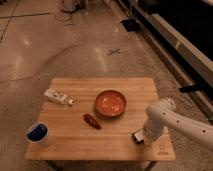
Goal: Push the eraser across the table
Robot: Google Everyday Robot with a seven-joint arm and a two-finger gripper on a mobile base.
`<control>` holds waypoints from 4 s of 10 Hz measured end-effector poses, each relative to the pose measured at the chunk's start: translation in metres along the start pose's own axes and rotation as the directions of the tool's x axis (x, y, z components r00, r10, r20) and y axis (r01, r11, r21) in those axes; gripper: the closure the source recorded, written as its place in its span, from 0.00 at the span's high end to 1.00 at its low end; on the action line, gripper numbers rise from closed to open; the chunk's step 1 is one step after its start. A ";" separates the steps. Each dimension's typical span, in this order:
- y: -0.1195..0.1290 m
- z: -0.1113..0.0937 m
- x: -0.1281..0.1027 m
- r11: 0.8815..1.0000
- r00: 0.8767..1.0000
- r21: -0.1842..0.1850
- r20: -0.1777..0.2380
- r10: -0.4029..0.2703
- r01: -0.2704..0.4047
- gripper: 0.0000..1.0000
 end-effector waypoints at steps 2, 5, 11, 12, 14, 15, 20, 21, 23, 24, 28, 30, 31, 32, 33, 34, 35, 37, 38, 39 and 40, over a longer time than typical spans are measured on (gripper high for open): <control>-0.010 -0.005 0.017 1.000 0.999 0.021 -0.028 -0.019 0.020 0.00; -0.019 -0.008 0.037 0.998 0.997 0.023 -0.060 -0.054 0.055 0.00; 0.045 -0.043 0.040 0.995 0.996 -0.092 -0.070 -0.049 0.043 0.00; 0.056 -0.046 0.040 0.993 0.996 -0.112 -0.072 -0.045 0.037 0.00; 0.082 -0.052 0.044 0.988 0.996 -0.152 -0.085 -0.032 0.019 0.00; 0.091 -0.052 0.048 0.986 0.995 -0.166 -0.091 -0.028 0.013 0.00; 0.123 -0.034 0.066 0.983 0.994 -0.183 -0.110 -0.001 -0.019 0.00; 0.124 -0.031 0.069 0.983 0.994 -0.181 -0.110 -0.001 -0.019 0.00; 0.126 -0.024 0.075 0.984 0.994 -0.176 -0.111 -0.005 -0.015 0.00; 0.125 -0.022 0.078 0.985 0.994 -0.171 -0.113 -0.010 -0.010 0.00; 0.109 -0.018 0.089 0.990 0.992 -0.136 -0.122 -0.040 0.023 0.00; 0.098 -0.017 0.093 0.992 0.991 -0.116 -0.124 -0.058 0.043 0.00; 0.092 -0.016 0.094 0.993 0.990 -0.107 -0.121 -0.068 0.055 0.00; 0.087 -0.015 0.095 0.993 0.990 -0.100 -0.120 -0.077 0.065 0.00; 0.078 -0.013 0.098 0.993 0.989 -0.088 -0.118 -0.093 0.083 0.00; 0.073 -0.012 0.099 0.993 0.988 -0.078 -0.118 -0.102 0.093 0.00; 0.067 -0.011 0.100 0.992 0.987 -0.069 -0.119 -0.110 0.102 0.00; 0.053 -0.009 0.104 0.991 0.984 -0.046 -0.120 -0.131 0.127 0.00; 0.048 -0.009 0.106 0.990 0.983 -0.038 -0.121 -0.139 0.136 0.00; 0.040 -0.009 0.107 0.989 0.981 -0.022 -0.125 -0.150 0.149 0.00; 0.036 -0.010 0.108 0.988 0.979 -0.014 -0.127 -0.157 0.157 0.00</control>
